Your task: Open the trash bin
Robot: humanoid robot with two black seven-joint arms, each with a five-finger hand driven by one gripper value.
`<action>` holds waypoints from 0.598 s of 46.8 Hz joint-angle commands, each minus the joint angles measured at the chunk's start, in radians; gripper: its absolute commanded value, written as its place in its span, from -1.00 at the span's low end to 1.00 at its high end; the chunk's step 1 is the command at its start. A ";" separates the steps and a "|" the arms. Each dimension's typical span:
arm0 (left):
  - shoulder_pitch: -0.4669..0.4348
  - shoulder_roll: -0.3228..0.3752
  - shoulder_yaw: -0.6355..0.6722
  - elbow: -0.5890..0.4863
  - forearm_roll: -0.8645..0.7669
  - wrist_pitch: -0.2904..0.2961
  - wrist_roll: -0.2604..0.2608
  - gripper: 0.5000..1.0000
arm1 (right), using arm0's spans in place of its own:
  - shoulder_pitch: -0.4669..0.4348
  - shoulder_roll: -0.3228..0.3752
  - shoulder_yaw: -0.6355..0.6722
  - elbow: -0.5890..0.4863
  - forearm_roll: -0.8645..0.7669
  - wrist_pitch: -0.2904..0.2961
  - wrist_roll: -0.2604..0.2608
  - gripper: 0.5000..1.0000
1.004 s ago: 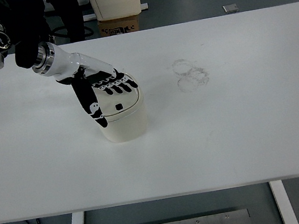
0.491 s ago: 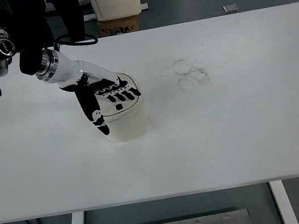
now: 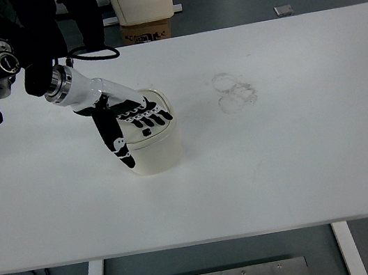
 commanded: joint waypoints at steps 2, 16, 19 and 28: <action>-0.013 0.004 -0.005 0.005 -0.001 0.000 0.000 1.00 | 0.000 0.000 0.000 0.000 0.000 0.000 0.000 0.97; -0.033 0.016 -0.032 0.092 -0.044 0.000 -0.001 1.00 | 0.000 0.000 0.002 0.000 0.000 0.000 0.000 0.97; -0.024 0.016 -0.045 0.146 -0.062 0.000 -0.001 1.00 | 0.000 0.000 0.000 0.000 0.000 0.000 0.000 0.97; 0.010 0.052 -0.078 0.261 -0.168 0.000 -0.004 1.00 | 0.000 0.000 0.000 0.000 0.000 0.000 0.000 0.97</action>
